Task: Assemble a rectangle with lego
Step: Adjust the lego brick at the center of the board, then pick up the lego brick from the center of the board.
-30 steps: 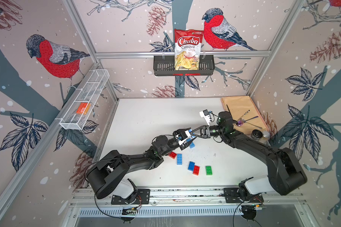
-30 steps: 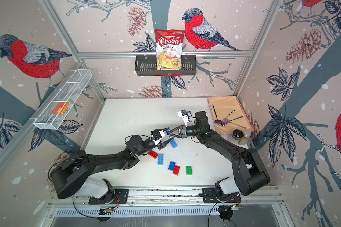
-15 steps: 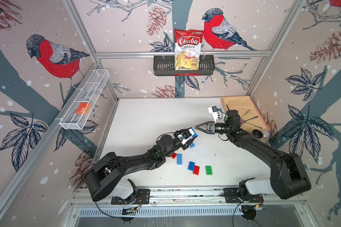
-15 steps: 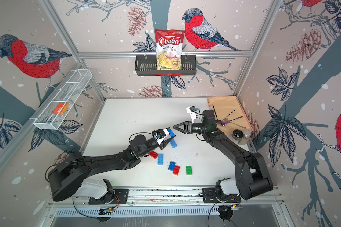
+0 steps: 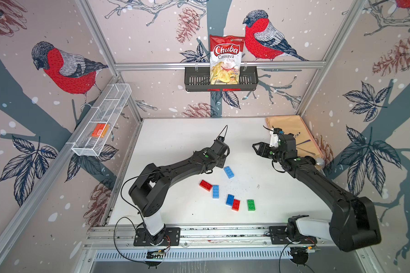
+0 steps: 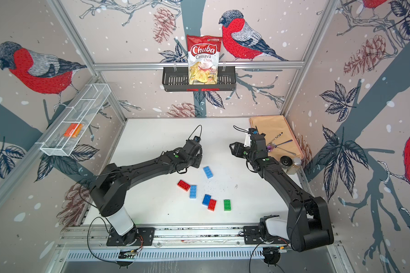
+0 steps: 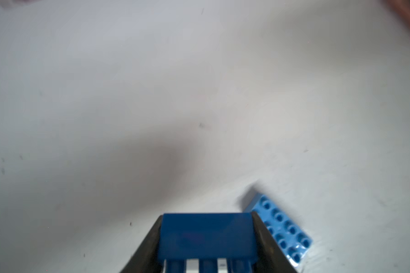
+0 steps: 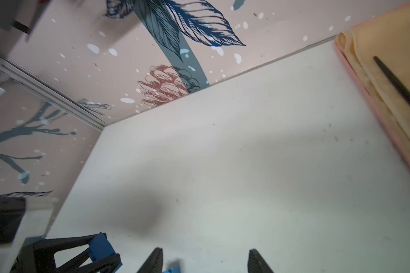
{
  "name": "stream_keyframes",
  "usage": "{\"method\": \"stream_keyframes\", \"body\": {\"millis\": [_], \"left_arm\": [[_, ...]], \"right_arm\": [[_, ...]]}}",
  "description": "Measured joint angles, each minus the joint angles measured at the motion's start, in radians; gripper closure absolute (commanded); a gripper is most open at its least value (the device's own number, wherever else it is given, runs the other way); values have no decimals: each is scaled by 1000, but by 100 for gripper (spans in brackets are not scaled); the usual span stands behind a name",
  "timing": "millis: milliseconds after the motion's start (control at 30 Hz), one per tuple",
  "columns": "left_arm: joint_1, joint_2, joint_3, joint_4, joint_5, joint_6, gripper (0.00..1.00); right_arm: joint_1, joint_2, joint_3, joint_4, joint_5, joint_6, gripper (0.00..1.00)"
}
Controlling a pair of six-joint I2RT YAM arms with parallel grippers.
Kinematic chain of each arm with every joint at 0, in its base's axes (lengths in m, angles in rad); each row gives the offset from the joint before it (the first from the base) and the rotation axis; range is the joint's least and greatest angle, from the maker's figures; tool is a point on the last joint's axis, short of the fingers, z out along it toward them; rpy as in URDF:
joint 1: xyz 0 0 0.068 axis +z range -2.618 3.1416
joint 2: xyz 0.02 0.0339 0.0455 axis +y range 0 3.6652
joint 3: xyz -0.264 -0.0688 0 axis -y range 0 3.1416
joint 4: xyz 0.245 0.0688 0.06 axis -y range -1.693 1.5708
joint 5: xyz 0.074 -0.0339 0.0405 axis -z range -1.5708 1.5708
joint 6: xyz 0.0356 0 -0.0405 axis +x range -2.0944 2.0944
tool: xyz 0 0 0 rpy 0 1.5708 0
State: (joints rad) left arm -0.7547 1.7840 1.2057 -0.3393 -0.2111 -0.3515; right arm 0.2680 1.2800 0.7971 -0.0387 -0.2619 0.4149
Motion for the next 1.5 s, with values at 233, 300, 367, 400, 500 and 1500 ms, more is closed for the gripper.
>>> {"method": "stream_keyframes", "body": {"millis": [233,300,367,400,500,1500], "left_arm": [[65,96,11,-163,106,-122,63],[71,108,16,-169,109,-134,53],[72,111,20,-166,109,-137,40],[73,111,22,-167,110,-136,34],[74,109,30,-164,100,-111,23],[367,-850,-522,245,10,-40,5]], "right_arm": [[55,35,3,-57,127,-52,38],[64,52,11,-68,148,-57,36],[77,70,23,-71,151,-73,34],[84,79,33,-76,151,-75,33],[106,110,79,-96,154,-99,32],[549,853,872,-615,89,-639,36]]}}
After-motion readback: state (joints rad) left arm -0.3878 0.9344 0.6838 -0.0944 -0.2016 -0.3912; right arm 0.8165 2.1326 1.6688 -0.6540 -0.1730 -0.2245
